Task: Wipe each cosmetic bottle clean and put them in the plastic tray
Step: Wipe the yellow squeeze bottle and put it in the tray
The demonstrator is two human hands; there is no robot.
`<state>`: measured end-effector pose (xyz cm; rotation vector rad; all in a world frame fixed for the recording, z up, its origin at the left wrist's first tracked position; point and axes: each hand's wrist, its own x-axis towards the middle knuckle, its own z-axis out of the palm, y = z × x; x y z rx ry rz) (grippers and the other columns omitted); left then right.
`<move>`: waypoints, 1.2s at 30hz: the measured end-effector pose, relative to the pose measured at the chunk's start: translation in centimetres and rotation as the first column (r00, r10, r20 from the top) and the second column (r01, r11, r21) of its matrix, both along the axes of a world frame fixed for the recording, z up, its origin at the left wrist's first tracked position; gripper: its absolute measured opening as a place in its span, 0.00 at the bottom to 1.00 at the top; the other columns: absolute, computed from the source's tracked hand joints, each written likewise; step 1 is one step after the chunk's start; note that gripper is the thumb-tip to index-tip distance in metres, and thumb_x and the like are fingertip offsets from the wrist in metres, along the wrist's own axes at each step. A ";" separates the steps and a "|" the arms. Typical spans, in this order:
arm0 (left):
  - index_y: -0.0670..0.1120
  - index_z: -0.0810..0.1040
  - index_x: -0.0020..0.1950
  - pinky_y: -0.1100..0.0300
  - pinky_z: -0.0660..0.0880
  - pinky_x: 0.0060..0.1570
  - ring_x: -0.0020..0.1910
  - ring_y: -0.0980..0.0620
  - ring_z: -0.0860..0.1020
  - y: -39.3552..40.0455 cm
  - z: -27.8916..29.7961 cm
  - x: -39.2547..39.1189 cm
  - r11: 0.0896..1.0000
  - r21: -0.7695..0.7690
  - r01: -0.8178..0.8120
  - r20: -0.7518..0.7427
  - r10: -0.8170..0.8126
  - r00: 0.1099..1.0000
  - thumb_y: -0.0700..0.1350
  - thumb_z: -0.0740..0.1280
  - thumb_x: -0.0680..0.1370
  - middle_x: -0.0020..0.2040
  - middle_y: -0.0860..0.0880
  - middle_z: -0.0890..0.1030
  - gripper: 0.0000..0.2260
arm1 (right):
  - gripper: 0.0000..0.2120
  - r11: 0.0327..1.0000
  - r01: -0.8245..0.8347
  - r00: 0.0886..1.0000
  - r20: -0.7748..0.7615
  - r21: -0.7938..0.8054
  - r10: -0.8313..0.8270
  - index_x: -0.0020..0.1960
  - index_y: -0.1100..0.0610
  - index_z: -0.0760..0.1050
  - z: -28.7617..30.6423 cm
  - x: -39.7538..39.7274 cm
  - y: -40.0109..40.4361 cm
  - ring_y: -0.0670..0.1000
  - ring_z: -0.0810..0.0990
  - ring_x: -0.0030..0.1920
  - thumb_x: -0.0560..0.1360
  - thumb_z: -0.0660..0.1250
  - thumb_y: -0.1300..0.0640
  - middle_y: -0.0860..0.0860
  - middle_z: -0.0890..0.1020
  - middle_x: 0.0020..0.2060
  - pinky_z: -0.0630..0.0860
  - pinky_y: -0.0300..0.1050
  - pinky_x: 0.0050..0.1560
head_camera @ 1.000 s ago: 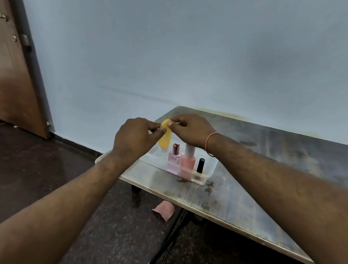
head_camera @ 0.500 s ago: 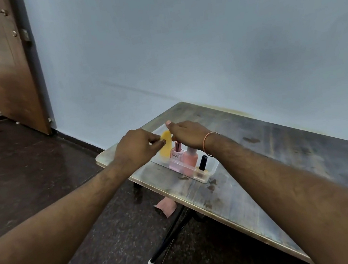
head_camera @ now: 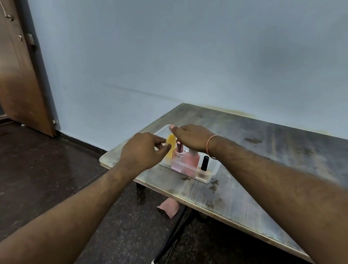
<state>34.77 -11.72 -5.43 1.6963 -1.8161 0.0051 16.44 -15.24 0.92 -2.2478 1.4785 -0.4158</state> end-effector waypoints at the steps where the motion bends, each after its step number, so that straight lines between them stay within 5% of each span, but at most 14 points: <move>1: 0.60 0.89 0.59 0.52 0.82 0.50 0.49 0.54 0.84 0.0 0.0 0.0 1.000 0.006 -0.004 0.001 0.004 1.000 0.62 0.69 0.82 0.51 0.59 0.89 0.13 | 0.36 1.000 0.005 1.000 -0.002 -0.003 -0.005 0.54 0.60 0.86 0.0 0.0 0.0 0.56 0.81 0.59 0.87 0.48 0.36 0.54 0.87 0.56 0.72 0.51 0.61; 10: 0.56 0.84 0.70 0.53 0.81 0.60 0.60 0.56 0.84 0.1 0.3 0.6 0.999 0.041 -0.013 0.002 0.013 1.000 0.67 0.68 0.81 0.55 0.63 0.88 0.23 | 0.30 1.000 0.028 1.000 0.012 0.003 -0.028 0.62 0.54 0.83 -0.1 -0.7 0.1 0.58 0.78 0.66 0.87 0.49 0.36 0.53 0.83 0.66 0.72 0.54 0.69; 13: 0.56 0.82 0.73 0.51 0.80 0.64 0.66 0.54 0.82 0.4 0.0 1.0 1.000 -0.016 -0.005 0.004 0.005 1.000 0.71 0.63 0.80 0.65 0.60 0.86 0.29 | 0.27 0.999 0.024 0.999 0.046 -0.023 -0.023 0.69 0.52 0.80 -0.1 -1.3 0.3 0.56 0.77 0.70 0.87 0.52 0.37 0.52 0.81 0.69 0.70 0.51 0.69; 17: 0.56 0.74 0.80 0.39 0.76 0.69 0.79 0.44 0.70 1.1 0.3 0.4 0.989 -0.144 -0.023 0.107 0.038 0.994 0.68 0.58 0.80 0.80 0.53 0.73 0.31 | 0.24 0.990 -0.010 0.995 0.092 -0.139 0.023 0.77 0.50 0.74 -0.3 -2.6 0.6 0.52 0.73 0.77 0.87 0.56 0.39 0.49 0.76 0.76 0.66 0.45 0.72; 23: 0.57 0.63 0.86 0.31 0.62 0.75 0.87 0.43 0.54 2.8 1.3 -2.8 0.944 -0.331 0.008 0.263 0.084 0.961 0.65 0.59 0.83 0.89 0.51 0.57 0.32 | 0.25 0.921 -0.026 0.998 0.037 -0.389 0.043 0.80 0.47 0.70 -0.1 -6.0 2.3 0.54 0.69 0.79 0.85 0.60 0.41 0.48 0.73 0.78 0.65 0.56 0.80; 32: 0.56 0.63 0.86 0.36 0.61 0.76 0.87 0.45 0.59 4.5 2.6 -13.6 0.902 -0.376 0.213 0.345 -0.077 0.935 0.65 0.57 0.84 0.88 0.52 0.58 0.31 | 0.28 0.851 0.051 0.999 0.037 -0.523 -0.038 0.83 0.47 0.63 -0.9 -15.7 9.2 0.53 0.65 0.80 0.85 0.61 0.42 0.48 0.69 0.81 0.64 0.54 0.81; 36: 0.56 0.69 0.83 0.39 0.68 0.73 0.85 0.44 0.62 5.2 2.0 -19.6 0.884 -0.317 0.345 0.310 -0.247 0.918 0.63 0.59 0.83 0.85 0.52 0.66 0.28 | 0.28 0.840 0.131 0.990 0.023 -0.526 -0.140 0.83 0.47 0.63 -2.8 -22.2 13.5 0.50 0.64 0.80 0.85 0.61 0.43 0.47 0.68 0.81 0.65 0.51 0.80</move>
